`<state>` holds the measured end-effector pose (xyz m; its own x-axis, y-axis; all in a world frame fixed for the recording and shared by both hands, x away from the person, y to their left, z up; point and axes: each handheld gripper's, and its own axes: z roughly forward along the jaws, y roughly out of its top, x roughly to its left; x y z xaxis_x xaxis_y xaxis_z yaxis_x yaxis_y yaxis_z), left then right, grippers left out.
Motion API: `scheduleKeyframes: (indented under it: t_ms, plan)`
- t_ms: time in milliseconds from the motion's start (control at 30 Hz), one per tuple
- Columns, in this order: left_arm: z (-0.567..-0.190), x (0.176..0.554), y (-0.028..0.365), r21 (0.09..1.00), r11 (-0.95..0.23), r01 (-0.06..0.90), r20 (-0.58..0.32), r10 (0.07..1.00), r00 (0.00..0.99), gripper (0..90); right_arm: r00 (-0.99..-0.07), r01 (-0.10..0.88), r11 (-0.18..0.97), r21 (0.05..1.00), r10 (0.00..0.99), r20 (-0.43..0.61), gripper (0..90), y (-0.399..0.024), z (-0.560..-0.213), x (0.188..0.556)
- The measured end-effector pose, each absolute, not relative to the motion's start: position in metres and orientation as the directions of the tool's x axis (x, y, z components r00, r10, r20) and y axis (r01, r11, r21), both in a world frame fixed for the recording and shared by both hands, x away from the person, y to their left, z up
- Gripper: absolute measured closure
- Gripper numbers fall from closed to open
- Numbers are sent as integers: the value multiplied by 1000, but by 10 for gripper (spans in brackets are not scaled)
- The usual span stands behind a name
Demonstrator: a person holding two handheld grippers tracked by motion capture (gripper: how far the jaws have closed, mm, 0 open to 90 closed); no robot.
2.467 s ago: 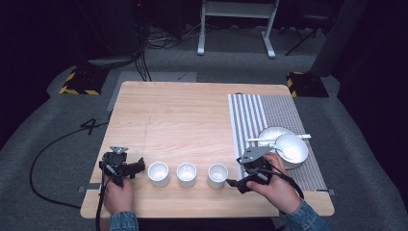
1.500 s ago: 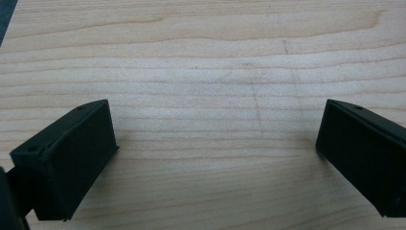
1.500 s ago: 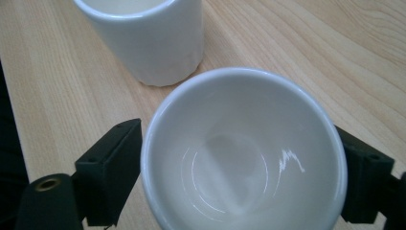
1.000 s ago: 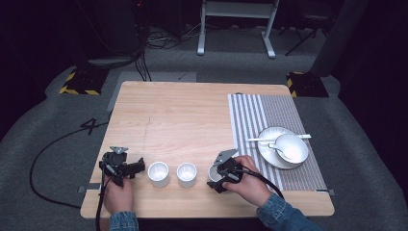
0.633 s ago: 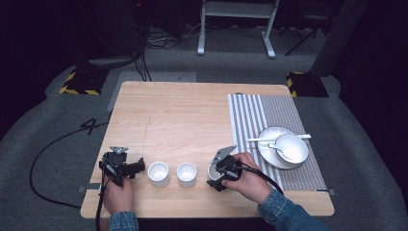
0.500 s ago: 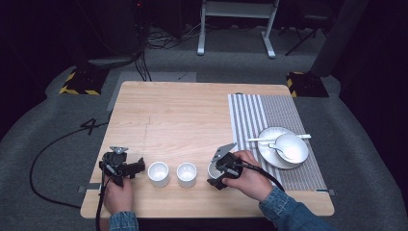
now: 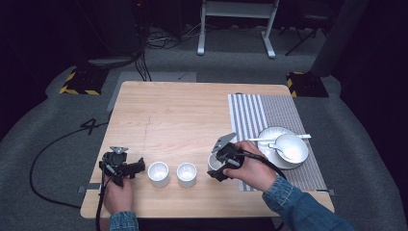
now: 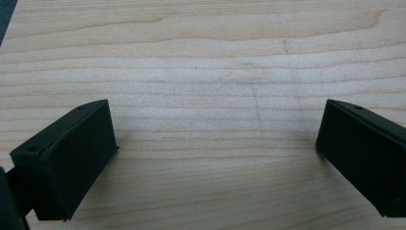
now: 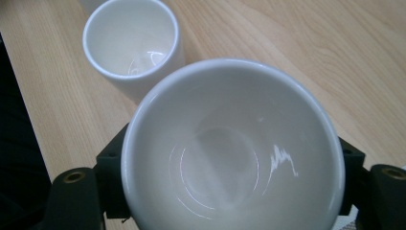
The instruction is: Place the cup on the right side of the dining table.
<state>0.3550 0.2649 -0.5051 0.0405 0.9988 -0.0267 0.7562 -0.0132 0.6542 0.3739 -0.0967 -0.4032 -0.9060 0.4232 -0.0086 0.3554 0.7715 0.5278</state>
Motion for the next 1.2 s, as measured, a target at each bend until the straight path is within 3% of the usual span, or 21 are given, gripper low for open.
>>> scheduleKeyframes:
  t_ms: [633, 1200]
  plan:
    - [-505, 355, 265, 654, -13, 756, -27, 999, 41, 2, -874, 386, 749, 538, 484, -48, 268, -110, -360, 418]
    - [-505, 355, 265, 654, -14, 757, -26, 999, 41, 2, -772, 486, 677, 553, 629, -91, 268, -145, -335, 483]
